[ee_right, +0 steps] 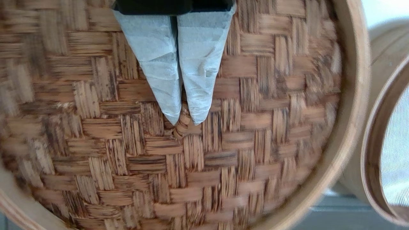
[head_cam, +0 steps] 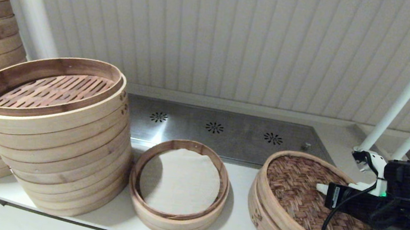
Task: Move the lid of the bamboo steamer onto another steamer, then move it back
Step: Put the steamer
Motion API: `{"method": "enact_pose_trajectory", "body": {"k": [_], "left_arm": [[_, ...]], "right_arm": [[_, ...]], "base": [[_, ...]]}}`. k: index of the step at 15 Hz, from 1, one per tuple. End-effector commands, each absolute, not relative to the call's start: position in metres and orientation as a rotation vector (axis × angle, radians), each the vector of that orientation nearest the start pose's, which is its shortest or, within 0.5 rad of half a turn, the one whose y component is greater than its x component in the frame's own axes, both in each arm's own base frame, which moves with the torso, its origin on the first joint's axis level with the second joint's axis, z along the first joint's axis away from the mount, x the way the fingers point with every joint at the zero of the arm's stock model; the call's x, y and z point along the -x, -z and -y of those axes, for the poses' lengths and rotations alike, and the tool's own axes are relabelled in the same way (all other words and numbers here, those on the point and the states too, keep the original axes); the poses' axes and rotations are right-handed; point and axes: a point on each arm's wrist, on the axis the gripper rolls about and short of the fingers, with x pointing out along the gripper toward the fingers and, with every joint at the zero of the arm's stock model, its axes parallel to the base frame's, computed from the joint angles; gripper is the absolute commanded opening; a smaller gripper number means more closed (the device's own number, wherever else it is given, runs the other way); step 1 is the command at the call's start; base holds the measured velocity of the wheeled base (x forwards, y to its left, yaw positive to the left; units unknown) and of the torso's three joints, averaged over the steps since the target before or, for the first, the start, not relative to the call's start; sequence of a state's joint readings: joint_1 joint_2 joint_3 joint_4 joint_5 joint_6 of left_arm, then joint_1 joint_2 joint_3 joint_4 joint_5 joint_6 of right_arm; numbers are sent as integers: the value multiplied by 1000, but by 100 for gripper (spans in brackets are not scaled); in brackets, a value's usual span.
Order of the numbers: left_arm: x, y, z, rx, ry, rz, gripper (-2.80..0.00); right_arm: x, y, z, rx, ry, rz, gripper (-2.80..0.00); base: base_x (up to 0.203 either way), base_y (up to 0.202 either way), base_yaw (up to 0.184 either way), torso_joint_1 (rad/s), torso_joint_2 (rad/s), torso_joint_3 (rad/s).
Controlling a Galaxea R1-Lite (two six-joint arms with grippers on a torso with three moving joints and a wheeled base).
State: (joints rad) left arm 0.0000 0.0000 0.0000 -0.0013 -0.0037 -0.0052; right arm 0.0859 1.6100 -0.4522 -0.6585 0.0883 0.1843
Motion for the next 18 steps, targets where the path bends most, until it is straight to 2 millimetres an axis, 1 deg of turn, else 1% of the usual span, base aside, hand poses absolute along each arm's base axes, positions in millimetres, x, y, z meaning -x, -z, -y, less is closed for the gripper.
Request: {"method": "enact_pose_trajectory", "body": {"k": [1,7,10,13,18], "left_arm": [[23,-76,0,6,4,2,-280],[23,-76,0,6,4,2,-280],[23,-76,0,8,5,2,-280],[23,-76,0,6,5,2,-280],[23,-76,0,6,2,2,-280]], "right_arm": [[-236,-119,-23,-181,-126,-521,-280],[-234,-119,-26,-179,-141,-524,-280],[-236,-124,-30,-174,-156,-504,-280],[-236,-121,-30,-173,-154,-515,-280],[-243,-122,-30,-173,-154,-512,-280]], "base": [[0,0,0,0,0,0],[0,0,0,0,0,0],[0,0,0,0,0,0],[0,0,0,0,0,0],[0,0,0,0,0,0]]}}
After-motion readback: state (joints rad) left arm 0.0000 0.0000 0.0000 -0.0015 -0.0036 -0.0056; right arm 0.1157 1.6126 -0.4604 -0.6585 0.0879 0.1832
